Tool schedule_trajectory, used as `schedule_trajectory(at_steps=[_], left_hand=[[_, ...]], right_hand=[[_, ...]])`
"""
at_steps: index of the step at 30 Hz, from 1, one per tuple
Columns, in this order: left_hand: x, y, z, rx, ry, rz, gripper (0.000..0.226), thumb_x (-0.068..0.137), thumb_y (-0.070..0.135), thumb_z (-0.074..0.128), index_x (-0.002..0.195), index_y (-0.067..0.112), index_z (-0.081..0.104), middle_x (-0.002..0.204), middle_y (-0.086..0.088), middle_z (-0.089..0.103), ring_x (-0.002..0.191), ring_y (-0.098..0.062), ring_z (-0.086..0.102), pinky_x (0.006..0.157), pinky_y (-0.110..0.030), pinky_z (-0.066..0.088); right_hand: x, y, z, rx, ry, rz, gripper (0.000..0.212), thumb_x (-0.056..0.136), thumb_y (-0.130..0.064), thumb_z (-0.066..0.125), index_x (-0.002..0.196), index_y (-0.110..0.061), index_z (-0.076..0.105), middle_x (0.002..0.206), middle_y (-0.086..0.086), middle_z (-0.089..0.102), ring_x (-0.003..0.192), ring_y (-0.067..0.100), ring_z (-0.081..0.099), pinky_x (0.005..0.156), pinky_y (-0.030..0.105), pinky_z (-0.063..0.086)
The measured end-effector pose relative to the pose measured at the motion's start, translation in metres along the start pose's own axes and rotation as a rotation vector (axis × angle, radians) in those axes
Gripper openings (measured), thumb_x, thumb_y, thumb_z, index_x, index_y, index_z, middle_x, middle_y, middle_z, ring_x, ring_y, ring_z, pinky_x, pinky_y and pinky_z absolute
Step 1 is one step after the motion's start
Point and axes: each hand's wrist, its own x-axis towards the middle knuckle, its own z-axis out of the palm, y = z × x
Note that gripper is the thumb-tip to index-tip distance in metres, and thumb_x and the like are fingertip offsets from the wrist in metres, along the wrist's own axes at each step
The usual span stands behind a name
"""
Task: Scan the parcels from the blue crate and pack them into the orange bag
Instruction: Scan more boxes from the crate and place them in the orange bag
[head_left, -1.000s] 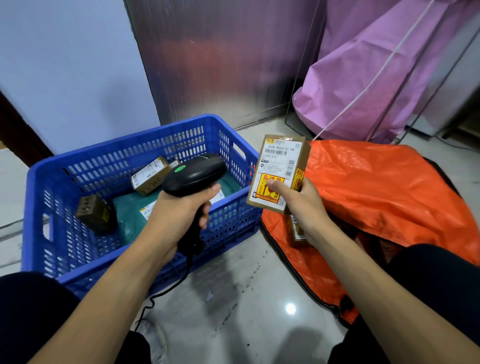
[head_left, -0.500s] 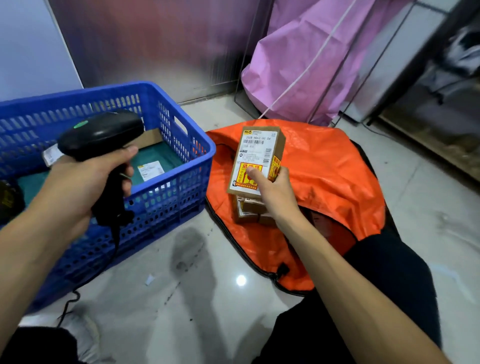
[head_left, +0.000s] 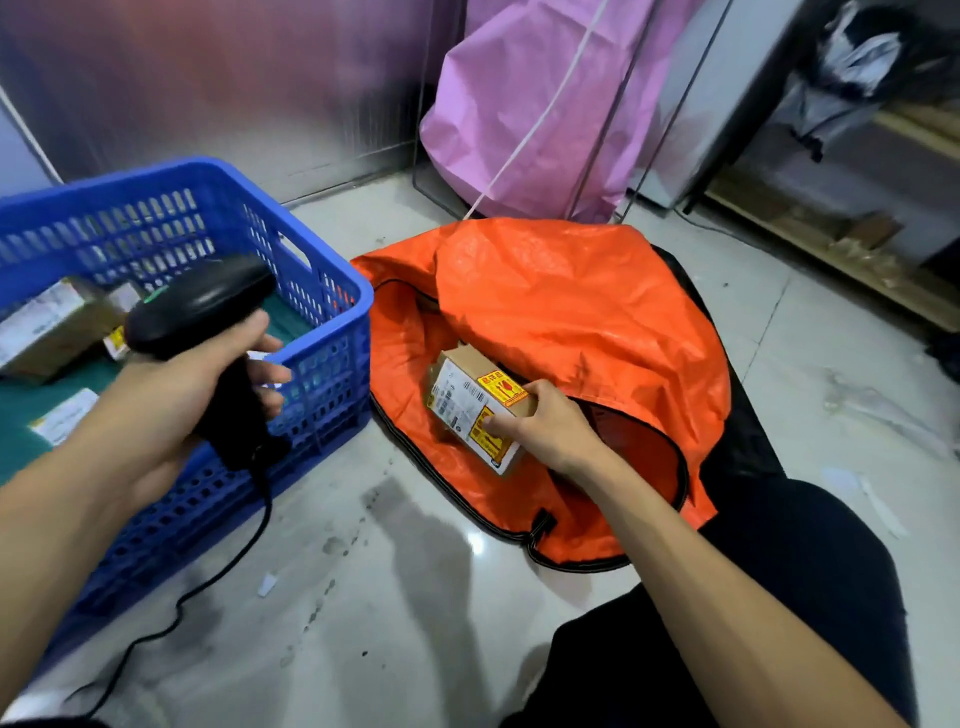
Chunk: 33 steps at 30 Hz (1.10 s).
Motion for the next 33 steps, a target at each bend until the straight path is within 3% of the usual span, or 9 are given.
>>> schedule_trajectory(at_steps=[3, 7, 10, 15, 18, 21, 23, 29, 33], left_hand=[[0.005, -0.009, 0.016, 0.038, -0.04, -0.034, 0.065, 0.059, 0.066, 0.083, 0.096, 0.013, 0.071, 0.076, -0.008, 0.072, 0.056, -0.018, 0.066, 0.059, -0.027, 0.06], [0.013, -0.023, 0.041, 0.062, -0.038, -0.055, 0.036, 0.09, 0.05, 0.07, 0.096, 0.014, 0.071, 0.083, -0.014, 0.073, 0.06, -0.017, 0.069, 0.076, -0.037, 0.056], [0.016, -0.03, 0.05, 0.149, -0.06, -0.08, 0.044, 0.092, 0.057, 0.062, 0.104, 0.015, 0.072, 0.092, -0.012, 0.08, 0.074, -0.019, 0.075, 0.076, -0.036, 0.057], [0.023, -0.033, 0.053, 0.203, -0.118, -0.135, 0.052, 0.09, 0.063, 0.06, 0.105, 0.014, 0.072, 0.094, -0.012, 0.08, 0.076, -0.02, 0.077, 0.08, -0.038, 0.055], [0.028, -0.037, 0.058, 0.222, -0.171, -0.167, 0.058, 0.084, 0.065, 0.061, 0.107, 0.012, 0.074, 0.095, -0.013, 0.08, 0.081, -0.023, 0.077, 0.087, -0.042, 0.057], [0.03, -0.045, 0.067, 0.247, -0.222, -0.21, 0.058, 0.084, 0.065, 0.063, 0.108, 0.013, 0.075, 0.097, -0.013, 0.08, 0.086, -0.025, 0.077, 0.089, -0.043, 0.059], [0.034, -0.05, 0.073, 0.274, -0.235, -0.241, 0.058, 0.086, 0.065, 0.064, 0.108, 0.013, 0.076, 0.096, -0.013, 0.08, 0.087, -0.026, 0.077, 0.088, -0.043, 0.06], [0.045, -0.055, 0.094, 0.324, -0.263, -0.254, 0.057, 0.089, 0.064, 0.065, 0.107, 0.01, 0.074, 0.095, -0.015, 0.08, 0.091, -0.034, 0.078, 0.091, -0.047, 0.061], [0.056, -0.05, 0.105, 0.366, -0.29, -0.235, 0.055, 0.088, 0.065, 0.065, 0.101, 0.012, 0.074, 0.095, -0.015, 0.08, 0.084, -0.029, 0.078, 0.076, -0.037, 0.06]], right_hand=[[0.006, 0.009, -0.001, -0.069, -0.015, 0.069, 0.05, 0.078, -0.055, 0.08, 0.107, -0.021, 0.058, 0.102, -0.003, 0.069, 0.091, 0.018, 0.068, 0.084, 0.042, 0.058], [0.014, 0.025, -0.001, -0.201, -0.055, 0.184, 0.048, 0.078, -0.06, 0.073, 0.097, -0.018, 0.06, 0.097, 0.002, 0.072, 0.085, 0.022, 0.07, 0.078, 0.041, 0.059], [0.021, 0.046, -0.003, -0.262, -0.026, 0.302, 0.052, 0.076, -0.059, 0.071, 0.097, -0.013, 0.06, 0.093, 0.003, 0.07, 0.084, 0.026, 0.068, 0.06, 0.033, 0.047], [0.042, 0.064, -0.021, -0.23, 0.059, 0.394, 0.038, 0.09, -0.047, 0.064, 0.071, -0.015, 0.056, 0.08, 0.006, 0.065, 0.076, 0.028, 0.064, 0.062, 0.032, 0.044], [0.06, 0.054, -0.033, 0.035, 0.098, 0.394, 0.04, 0.094, -0.05, 0.065, 0.074, -0.016, 0.056, 0.079, 0.005, 0.057, 0.082, 0.027, 0.057, 0.08, 0.034, 0.047], [0.079, 0.044, -0.037, 0.255, 0.124, 0.381, 0.048, 0.082, -0.052, 0.075, 0.105, -0.009, 0.07, 0.109, 0.012, 0.07, 0.1, 0.03, 0.066, 0.097, 0.043, 0.054], [0.087, 0.035, -0.041, 0.217, 0.104, 0.356, 0.044, 0.081, -0.05, 0.077, 0.102, -0.011, 0.07, 0.111, 0.011, 0.072, 0.098, 0.029, 0.068, 0.094, 0.043, 0.055], [0.105, 0.015, -0.08, 0.032, 0.044, 0.241, 0.039, 0.087, -0.051, 0.074, 0.086, -0.012, 0.067, 0.086, 0.006, 0.071, 0.076, 0.024, 0.069, 0.075, 0.037, 0.055], [0.113, 0.018, -0.092, -0.076, 0.028, 0.207, 0.04, 0.09, -0.05, 0.072, 0.085, -0.011, 0.067, 0.091, 0.008, 0.07, 0.078, 0.026, 0.069, 0.074, 0.039, 0.057]])
